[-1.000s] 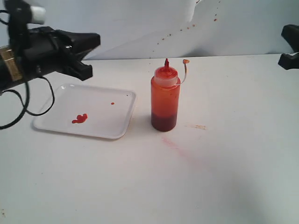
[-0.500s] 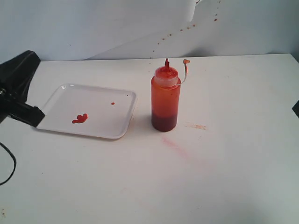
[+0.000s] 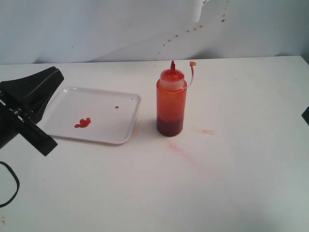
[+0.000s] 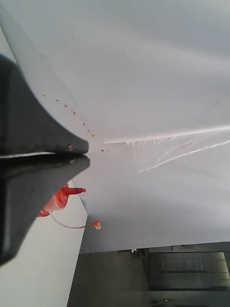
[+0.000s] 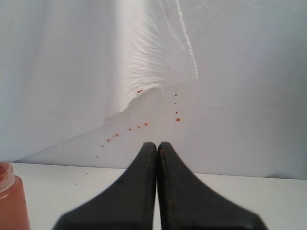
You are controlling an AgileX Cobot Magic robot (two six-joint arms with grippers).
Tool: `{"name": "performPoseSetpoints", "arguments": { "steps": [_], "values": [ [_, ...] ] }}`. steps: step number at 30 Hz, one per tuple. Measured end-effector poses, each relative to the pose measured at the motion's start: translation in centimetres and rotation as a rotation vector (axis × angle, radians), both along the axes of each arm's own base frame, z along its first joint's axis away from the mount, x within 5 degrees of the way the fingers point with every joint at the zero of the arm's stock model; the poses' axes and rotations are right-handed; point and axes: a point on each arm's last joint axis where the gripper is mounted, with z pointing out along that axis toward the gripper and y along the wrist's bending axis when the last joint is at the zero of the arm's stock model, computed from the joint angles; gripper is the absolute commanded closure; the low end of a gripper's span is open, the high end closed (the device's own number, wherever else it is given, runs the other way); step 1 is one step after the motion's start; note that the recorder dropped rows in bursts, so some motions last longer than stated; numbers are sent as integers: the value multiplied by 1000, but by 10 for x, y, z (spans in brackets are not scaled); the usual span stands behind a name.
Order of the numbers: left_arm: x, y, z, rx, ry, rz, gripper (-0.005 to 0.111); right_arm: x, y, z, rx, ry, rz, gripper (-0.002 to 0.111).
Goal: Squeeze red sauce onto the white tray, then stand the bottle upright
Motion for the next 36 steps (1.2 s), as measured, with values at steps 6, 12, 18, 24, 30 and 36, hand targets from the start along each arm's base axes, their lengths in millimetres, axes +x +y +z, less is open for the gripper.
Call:
{"name": "performPoseSetpoints", "arguments": {
  "steps": [6,12,18,24,30,36],
  "values": [
    [0,0,0,1,-1,0,107,0,0,0,0,0,0,108],
    [-2,1,5,-4,-24,0,107,0,0,0,0,0,0,108],
    [-13,3,23,-23,-113,0,107,0,0,0,0,0,0,108],
    [-41,9,56,-62,-304,-1,107,0,0,0,0,0,0,108],
    [-94,20,96,-124,-594,-1,107,0,0,0,0,0,0,108],
    [-190,40,123,-219,-1041,-2,107,0,0,0,0,0,0,108]
  ]
}}
